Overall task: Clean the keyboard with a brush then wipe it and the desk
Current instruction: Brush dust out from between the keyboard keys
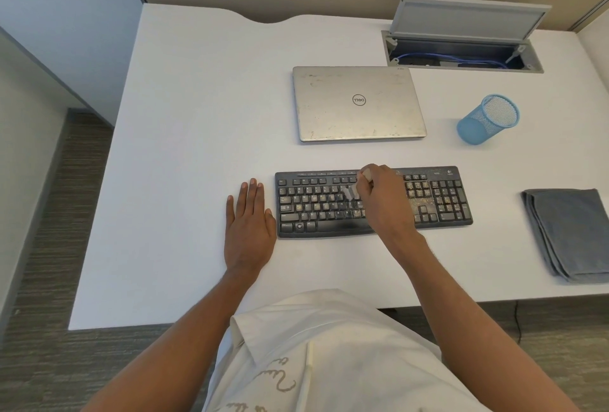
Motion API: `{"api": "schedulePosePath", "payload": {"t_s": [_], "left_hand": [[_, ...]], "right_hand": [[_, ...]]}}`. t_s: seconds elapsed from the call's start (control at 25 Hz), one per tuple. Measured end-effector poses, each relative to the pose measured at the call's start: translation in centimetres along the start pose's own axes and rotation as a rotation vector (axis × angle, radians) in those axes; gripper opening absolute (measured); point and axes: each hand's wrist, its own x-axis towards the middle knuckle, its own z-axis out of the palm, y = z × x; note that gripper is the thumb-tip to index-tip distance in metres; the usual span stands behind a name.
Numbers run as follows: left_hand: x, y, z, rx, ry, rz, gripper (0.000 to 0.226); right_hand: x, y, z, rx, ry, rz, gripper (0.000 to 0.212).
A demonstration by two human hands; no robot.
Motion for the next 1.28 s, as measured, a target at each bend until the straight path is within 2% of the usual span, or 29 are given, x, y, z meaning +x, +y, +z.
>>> {"api": "schedulePosePath", "payload": {"t_s": [0.12, 0.32, 0.6, 0.76, 0.84, 1.04, 1.28], "left_hand": [[0.0, 0.0, 0.0, -0.002, 0.009, 0.003, 0.060], [0.0, 0.0, -0.1, -0.004, 0.012, 0.005, 0.060], [0.0, 0.1, -0.1, -0.011, 0.001, 0.002, 0.061], [-0.1, 0.1, -0.2, -0.016, 0.013, 0.005, 0.060], [-0.1, 0.1, -0.2, -0.011, 0.013, 0.004, 0.060], [-0.1, 0.1, -0.1, -0.008, 0.007, 0.001, 0.060], [0.0, 0.1, 0.0, -0.012, 0.009, -0.001, 0.060]], "right_hand": [[-0.1, 0.3, -0.1, -0.060, -0.042, 0.014, 0.025], [-0.7, -0.6, -0.2, 0.053, 0.050, 0.009, 0.018], [-1.1, -0.3, 0.0, -0.041, -0.052, 0.033, 0.026], [-1.4, -1.0, -0.7, 0.089, 0.042, 0.023, 0.023], [-1.7, -1.0, -0.6, 0.140, 0.032, 0.022, 0.020], [-1.5, -0.2, 0.1, -0.014, -0.014, 0.024, 0.025], [-2.2, -1.0, 0.4, 0.178, 0.040, -0.006, 0.021]]}}
